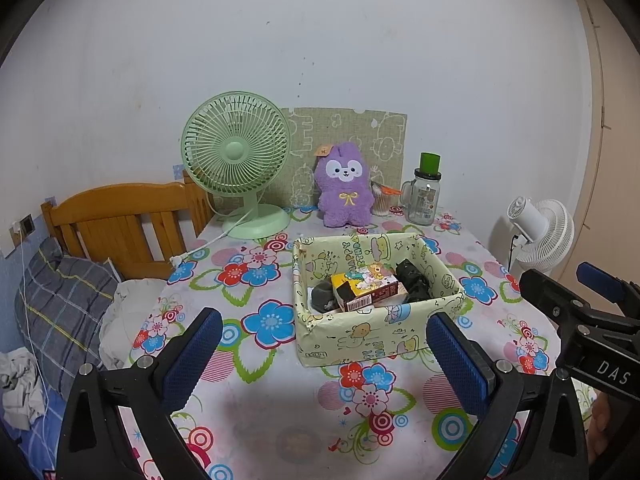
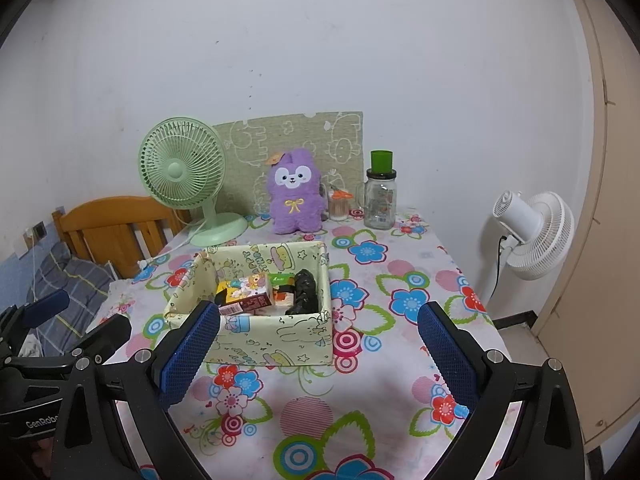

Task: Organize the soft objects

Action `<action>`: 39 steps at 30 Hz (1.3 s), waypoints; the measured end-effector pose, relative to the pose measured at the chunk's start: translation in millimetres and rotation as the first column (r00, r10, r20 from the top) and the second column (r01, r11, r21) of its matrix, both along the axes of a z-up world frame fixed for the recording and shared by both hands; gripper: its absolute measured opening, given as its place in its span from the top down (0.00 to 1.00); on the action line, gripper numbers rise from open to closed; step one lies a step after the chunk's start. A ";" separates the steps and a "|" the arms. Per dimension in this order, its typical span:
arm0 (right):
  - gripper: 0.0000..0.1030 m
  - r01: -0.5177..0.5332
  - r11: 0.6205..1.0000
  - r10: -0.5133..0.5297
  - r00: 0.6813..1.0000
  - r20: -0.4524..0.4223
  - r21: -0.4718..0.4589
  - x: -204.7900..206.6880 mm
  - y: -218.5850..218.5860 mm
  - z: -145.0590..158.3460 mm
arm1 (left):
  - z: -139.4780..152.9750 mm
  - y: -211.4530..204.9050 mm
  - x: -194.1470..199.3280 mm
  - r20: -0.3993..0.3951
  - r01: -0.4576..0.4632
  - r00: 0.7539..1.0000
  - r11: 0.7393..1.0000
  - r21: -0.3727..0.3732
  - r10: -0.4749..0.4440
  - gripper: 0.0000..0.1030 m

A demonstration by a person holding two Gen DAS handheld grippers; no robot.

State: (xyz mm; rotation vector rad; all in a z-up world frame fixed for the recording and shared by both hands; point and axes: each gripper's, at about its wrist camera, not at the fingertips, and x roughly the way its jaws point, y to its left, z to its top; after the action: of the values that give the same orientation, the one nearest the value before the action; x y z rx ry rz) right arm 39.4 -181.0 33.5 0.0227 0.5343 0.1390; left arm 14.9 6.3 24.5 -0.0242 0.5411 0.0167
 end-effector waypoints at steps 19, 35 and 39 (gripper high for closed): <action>0.02 0.000 1.000 0.000 1.000 -0.003 0.000 -0.2 0.5 0.4 | 0.5 0.2 -0.7 0.001 0.000 1.000 1.000 -0.001 0.000 0.00; 0.02 -0.005 1.000 0.005 1.000 -0.006 0.001 -0.8 1.3 0.0 | 0.1 -0.1 -0.9 0.002 0.000 1.000 1.000 0.001 0.000 0.00; 0.02 -0.002 1.000 0.002 1.000 -0.003 0.000 -1.5 1.0 0.6 | 0.4 0.1 -1.0 0.002 0.000 1.000 1.000 -0.003 0.000 0.00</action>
State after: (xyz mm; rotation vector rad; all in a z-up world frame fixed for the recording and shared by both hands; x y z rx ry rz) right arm 37.9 -180.0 34.1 0.0226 0.5376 0.1411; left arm 13.9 6.4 24.9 -0.0274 0.5389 0.0156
